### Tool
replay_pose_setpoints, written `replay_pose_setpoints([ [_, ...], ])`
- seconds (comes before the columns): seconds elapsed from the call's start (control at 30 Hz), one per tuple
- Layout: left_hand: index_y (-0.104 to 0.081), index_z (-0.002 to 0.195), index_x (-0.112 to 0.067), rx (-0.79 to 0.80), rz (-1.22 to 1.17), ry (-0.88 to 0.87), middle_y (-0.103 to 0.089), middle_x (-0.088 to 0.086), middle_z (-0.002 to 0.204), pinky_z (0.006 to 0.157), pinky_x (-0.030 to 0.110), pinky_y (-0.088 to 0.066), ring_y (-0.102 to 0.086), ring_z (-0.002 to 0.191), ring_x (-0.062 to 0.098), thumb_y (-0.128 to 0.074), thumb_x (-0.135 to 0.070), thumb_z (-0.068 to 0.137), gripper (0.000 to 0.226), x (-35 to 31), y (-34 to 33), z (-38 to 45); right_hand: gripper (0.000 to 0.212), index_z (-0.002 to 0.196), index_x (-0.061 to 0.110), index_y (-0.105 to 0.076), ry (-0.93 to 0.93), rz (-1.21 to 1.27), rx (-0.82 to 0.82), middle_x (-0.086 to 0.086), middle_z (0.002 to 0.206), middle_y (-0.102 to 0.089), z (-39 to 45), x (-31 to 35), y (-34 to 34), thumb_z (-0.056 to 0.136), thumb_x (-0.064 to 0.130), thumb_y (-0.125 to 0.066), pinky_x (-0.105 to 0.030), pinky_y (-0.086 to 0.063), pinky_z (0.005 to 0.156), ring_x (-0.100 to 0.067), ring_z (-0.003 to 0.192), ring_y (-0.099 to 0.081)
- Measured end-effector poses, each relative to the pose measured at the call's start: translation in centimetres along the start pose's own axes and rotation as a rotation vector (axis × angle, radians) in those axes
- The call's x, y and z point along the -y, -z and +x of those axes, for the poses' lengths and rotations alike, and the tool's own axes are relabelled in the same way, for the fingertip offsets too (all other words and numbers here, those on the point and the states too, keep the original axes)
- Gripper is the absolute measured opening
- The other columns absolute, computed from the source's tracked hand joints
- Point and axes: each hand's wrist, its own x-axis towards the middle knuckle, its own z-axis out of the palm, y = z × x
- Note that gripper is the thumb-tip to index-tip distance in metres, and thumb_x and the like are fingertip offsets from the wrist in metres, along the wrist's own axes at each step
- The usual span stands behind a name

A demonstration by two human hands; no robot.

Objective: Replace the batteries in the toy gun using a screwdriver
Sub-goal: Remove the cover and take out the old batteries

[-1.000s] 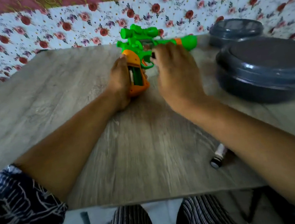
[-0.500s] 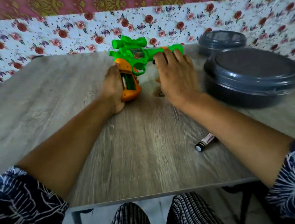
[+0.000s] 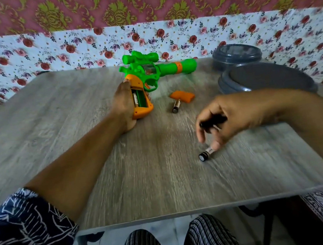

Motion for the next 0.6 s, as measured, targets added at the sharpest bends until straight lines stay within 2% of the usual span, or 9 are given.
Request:
replay_pose_setpoints([
  [0.07, -0.045, 0.132, -0.004, 0.001, 0.001, -0.006, -0.06, 0.01, 0.08, 0.061, 0.028, -0.054, -0.061, 0.067, 0.017, -0.032, -0.042, 0.1, 0.051, 0.0, 0.0, -0.1, 0.02, 0.083, 0.024, -0.067, -0.033, -0.107, 0.008, -0.001, 0.075, -0.059, 0.2, -0.9, -0.9, 0.068, 0.02, -0.079, -0.02, -0.042, 0.065, -0.005, 0.068, -0.052],
  [0.13, -0.044, 0.132, -0.005, 0.001, 0.001, -0.011, -0.06, 0.01, 0.081, 0.06, 0.027, -0.055, -0.061, 0.067, 0.017, -0.031, -0.042, 0.1, 0.051, 0.0, 0.0, -0.3, 0.019, 0.078, 0.026, -0.065, -0.039, -0.141, -0.038, 0.007, 0.073, -0.06, 0.6, -1.5, -1.5, 0.067, 0.019, -0.079, -0.027, -0.043, 0.069, -0.002, 0.068, -0.053],
  [0.2, -0.044, 0.132, -0.005, 0.0, -0.006, -0.013, -0.06, 0.011, 0.082, 0.056, 0.025, -0.055, -0.06, 0.068, 0.017, -0.031, -0.042, 0.1, 0.051, 0.0, -0.1, -0.4, 0.02, 0.074, 0.03, -0.063, -0.031, -0.126, -0.053, 0.013, 0.07, -0.06, 0.8, -1.8, -1.7, 0.068, 0.018, -0.078, -0.026, -0.043, 0.069, 0.001, 0.067, -0.053],
  [0.3, -0.043, 0.133, -0.004, 0.0, -0.012, -0.024, -0.06, 0.011, 0.082, 0.057, 0.026, -0.055, -0.06, 0.068, 0.018, -0.031, -0.041, 0.1, 0.051, 0.1, 0.0, -0.3, 0.019, 0.076, 0.03, -0.063, -0.025, -0.126, -0.077, 0.012, 0.073, -0.062, 1.2, -1.7, -1.7, 0.07, 0.017, -0.076, -0.023, -0.042, 0.07, 0.001, 0.069, -0.054],
  [0.37, -0.043, 0.134, -0.005, 0.0, -0.013, -0.026, -0.06, 0.011, 0.082, 0.055, 0.024, -0.055, -0.06, 0.068, 0.018, -0.031, -0.042, 0.1, 0.052, 0.1, 0.1, -0.1, 0.019, 0.08, 0.028, -0.063, -0.01, -0.138, -0.166, 0.011, 0.077, -0.061, 1.6, -1.6, -1.4, 0.071, 0.017, -0.076, -0.018, -0.04, 0.069, 0.003, 0.07, -0.052],
  [0.47, -0.042, 0.135, -0.005, 0.004, -0.006, -0.03, -0.06, 0.011, 0.082, 0.053, 0.023, -0.055, -0.06, 0.068, 0.017, -0.03, -0.042, 0.1, 0.052, 0.2, 0.2, 0.0, 0.018, 0.088, 0.022, -0.066, -0.007, -0.249, -0.405, 0.013, 0.081, -0.053, 2.6, -1.8, -0.5, 0.073, 0.014, -0.074, -0.01, -0.034, 0.064, 0.002, 0.076, -0.048],
  [0.6, -0.043, 0.134, -0.004, 0.007, -0.013, -0.028, -0.059, 0.011, 0.081, 0.054, 0.024, -0.054, -0.06, 0.067, 0.018, -0.029, -0.041, 0.101, 0.052, 0.3, 0.2, 0.1, 0.026, 0.098, 0.02, -0.067, -0.022, -0.396, -0.572, 0.007, 0.081, -0.04, 5.3, -3.0, 0.3, 0.074, 0.013, -0.072, -0.026, -0.033, 0.07, -0.014, 0.086, -0.045],
])
